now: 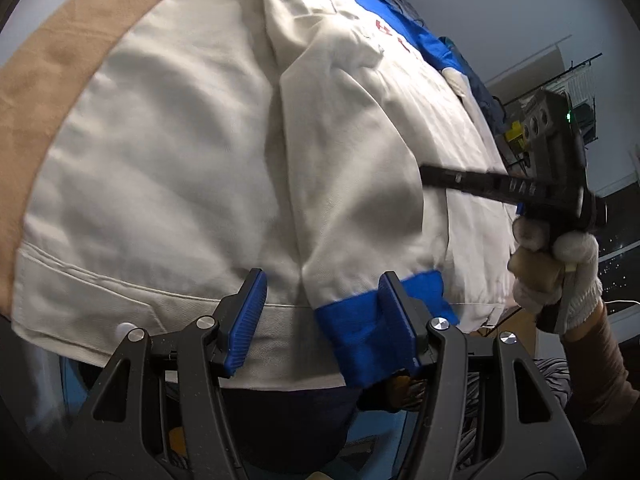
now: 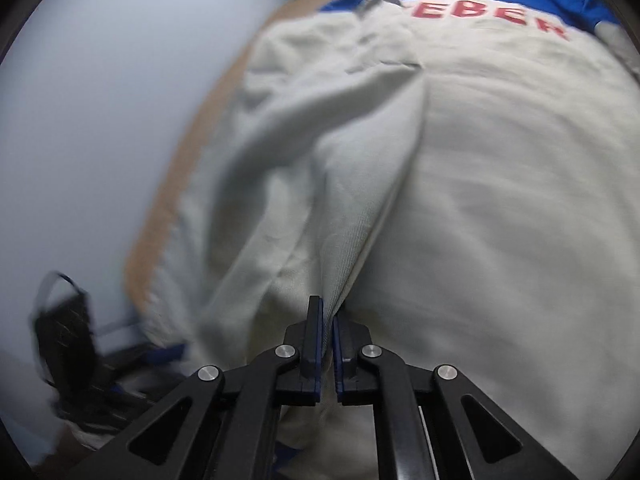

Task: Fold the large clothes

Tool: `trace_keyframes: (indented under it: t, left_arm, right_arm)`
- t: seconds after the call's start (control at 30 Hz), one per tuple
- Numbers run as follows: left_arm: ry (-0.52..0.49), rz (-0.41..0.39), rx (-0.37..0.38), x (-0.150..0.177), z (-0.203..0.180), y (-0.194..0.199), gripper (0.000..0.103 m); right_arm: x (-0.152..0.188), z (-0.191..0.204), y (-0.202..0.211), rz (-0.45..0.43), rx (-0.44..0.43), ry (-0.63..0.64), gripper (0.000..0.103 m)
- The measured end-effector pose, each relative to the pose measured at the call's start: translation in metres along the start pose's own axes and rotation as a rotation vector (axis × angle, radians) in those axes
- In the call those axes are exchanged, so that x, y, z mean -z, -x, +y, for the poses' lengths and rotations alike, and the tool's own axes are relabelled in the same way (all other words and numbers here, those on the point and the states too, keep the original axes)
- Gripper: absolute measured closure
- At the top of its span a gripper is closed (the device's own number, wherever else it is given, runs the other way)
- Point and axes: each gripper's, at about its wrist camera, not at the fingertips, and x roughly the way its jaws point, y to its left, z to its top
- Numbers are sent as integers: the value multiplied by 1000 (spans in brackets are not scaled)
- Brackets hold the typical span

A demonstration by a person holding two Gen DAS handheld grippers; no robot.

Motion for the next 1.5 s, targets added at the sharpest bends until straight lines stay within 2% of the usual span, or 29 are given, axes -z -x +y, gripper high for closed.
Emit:
trace_keyframes:
  t: [0.07,0.1,0.13,0.17,0.23,0.37,0.5,0.57,0.83,1.1,1.13,1.17,1.2,1.27,1.33,1.43,1.5]
  left_arm:
    - [-15,-3,-2,0,-4,-1,45]
    - [-25,-1,4,0,-7,-2,59]
    - [-29,6,7,1,-8,-4,81]
    - [-33,19,10,2,-10,-8,86]
    - [-46,16,5,4,-14,-10,96]
    - [-75,-16,0,9,-22,-1,99]
    - [-86,-47,8,9,-28,7,100]
    - [-94,-55,10,10,-28,13,100]
    - [-110,-80,5,12,-26,24,101]
    - [-92,-71,-1,12,-15,27,101]
    - [-94,-72,-5,12,-15,26,101]
    - [-97,-74,-12,13,-14,27,101]
    - [-99,-75,-18,13,-13,28,101]
    - [-108,-78,-37,14,-12,30,101]
    - [-116,-89,-59,15,-9,34,101]
    - [-111,-122,-96,15,-2,46,101]
    - [-73,-154,-114,15,7,56,101]
  right_arm:
    - [6,8,-7,40,59,70,95]
    - [6,13,-6,37,80,104,88]
    - [6,20,0,15,108,142,80]
    - [1,29,6,-6,117,163,69]
    - [-10,39,20,-60,112,184,68]
    - [-51,62,39,-149,121,207,64]
    - [-105,86,34,-188,98,206,60]
    - [-131,101,23,-195,130,238,59]
    - [-229,149,-41,-169,237,297,59]
    - [-276,164,-109,-92,401,355,60]
    - [-280,163,-118,-84,433,356,62]
    - [-283,163,-123,-82,454,356,69]
    - [-286,161,-129,-81,479,353,82]
    - [-291,157,-132,-83,495,338,98]
    - [-296,154,-127,-96,474,311,102]
    - [-306,154,-115,-131,420,267,103]
    - [-314,155,-110,-153,385,238,103]
